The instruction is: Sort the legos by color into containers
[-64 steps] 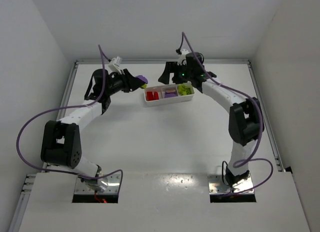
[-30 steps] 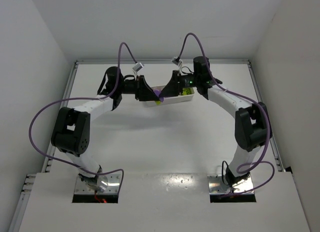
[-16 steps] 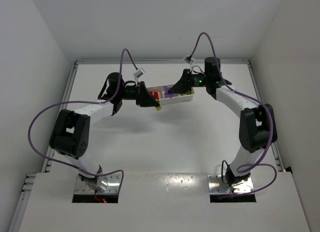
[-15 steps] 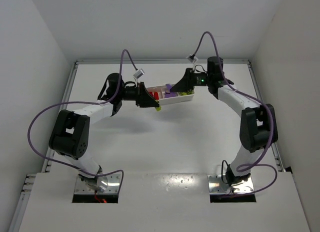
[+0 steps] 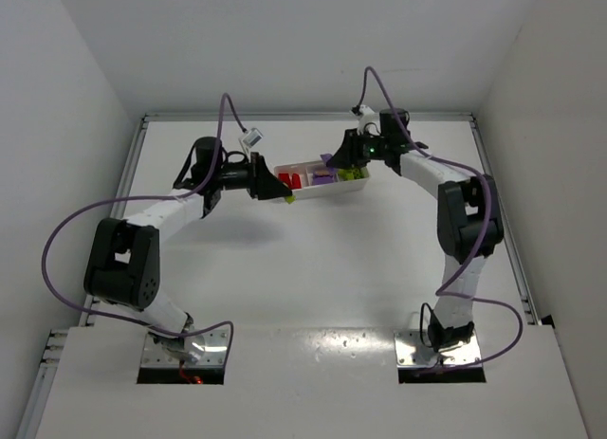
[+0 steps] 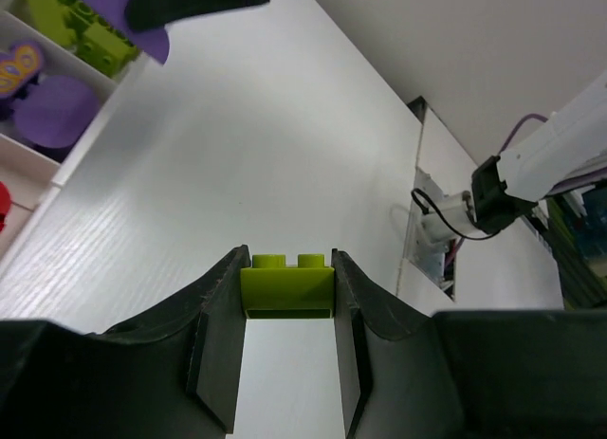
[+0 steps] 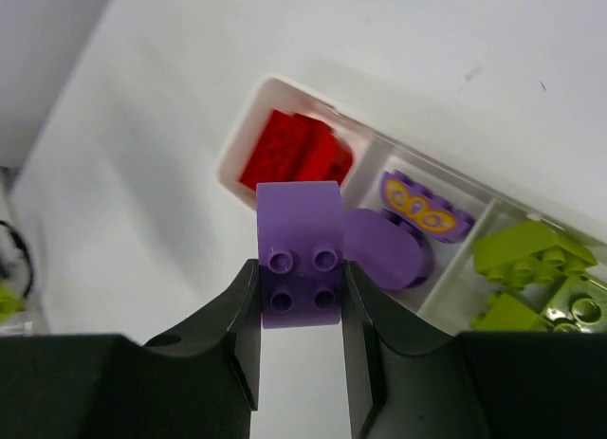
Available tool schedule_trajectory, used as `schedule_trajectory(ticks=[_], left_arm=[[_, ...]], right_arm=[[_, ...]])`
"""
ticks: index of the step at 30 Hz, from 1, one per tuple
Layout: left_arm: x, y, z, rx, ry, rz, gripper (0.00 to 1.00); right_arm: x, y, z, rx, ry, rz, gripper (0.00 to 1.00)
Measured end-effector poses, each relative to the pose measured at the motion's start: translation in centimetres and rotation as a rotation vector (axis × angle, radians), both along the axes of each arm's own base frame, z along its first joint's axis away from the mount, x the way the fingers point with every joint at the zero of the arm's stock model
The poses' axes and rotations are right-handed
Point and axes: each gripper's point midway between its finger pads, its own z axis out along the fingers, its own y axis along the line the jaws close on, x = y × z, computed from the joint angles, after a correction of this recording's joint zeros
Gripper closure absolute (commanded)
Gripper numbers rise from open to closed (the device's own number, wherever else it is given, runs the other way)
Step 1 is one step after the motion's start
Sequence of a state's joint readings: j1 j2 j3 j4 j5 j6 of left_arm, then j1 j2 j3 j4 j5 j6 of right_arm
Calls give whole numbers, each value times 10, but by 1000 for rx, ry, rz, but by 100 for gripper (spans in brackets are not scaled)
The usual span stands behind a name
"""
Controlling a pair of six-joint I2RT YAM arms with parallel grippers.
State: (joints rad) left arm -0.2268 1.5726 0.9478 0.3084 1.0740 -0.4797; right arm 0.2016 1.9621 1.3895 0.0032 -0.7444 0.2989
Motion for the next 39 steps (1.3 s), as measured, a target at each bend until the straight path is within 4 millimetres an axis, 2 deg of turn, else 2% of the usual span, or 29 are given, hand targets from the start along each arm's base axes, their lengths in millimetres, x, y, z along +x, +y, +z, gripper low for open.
schedule_trajectory(ticks=[3,6,13,19,23,24,25,27,28,31,34,36,39], left_arm=[[9,5,2,12,-10,32,97],[14,9,4,19,-24,53,97],[20,10,3,27,-20,68,97],[28,9,4,30,-23,74,97],[31,9,2,34,-22,78,97],[32,9,2,35,-21,79,97],[33,9,1,38,-20,82,97],[34,9,-1,42,-21,87,97],[36,9,-3,46,-20,89,97],[42,8,-11,54,-4,99,97],[49,5,-17,63,5,107,97],[54,0,-19,65,3,106,97],[65,-18,-18,68,-15,96,97]], right_arm=[[9,1,-29,-79,20,-26,100],[16,-4,-47,-140,27,-52,100],[30,-8,-62,-205,4,-68,100],[37,5,-75,-228,-9,-44,98],[33,12,-84,-243,4,-25,82],[34,12,-84,-247,2,-25,60],[34,13,-83,-249,1,-26,53],[33,14,-84,-254,-1,-23,44],[33,14,-84,-257,2,-23,33],[32,13,-84,-262,3,-25,25],[29,12,-77,-260,-2,-31,24],[24,9,-65,-254,-8,-43,24],[19,1,-31,-242,-50,-86,23]])
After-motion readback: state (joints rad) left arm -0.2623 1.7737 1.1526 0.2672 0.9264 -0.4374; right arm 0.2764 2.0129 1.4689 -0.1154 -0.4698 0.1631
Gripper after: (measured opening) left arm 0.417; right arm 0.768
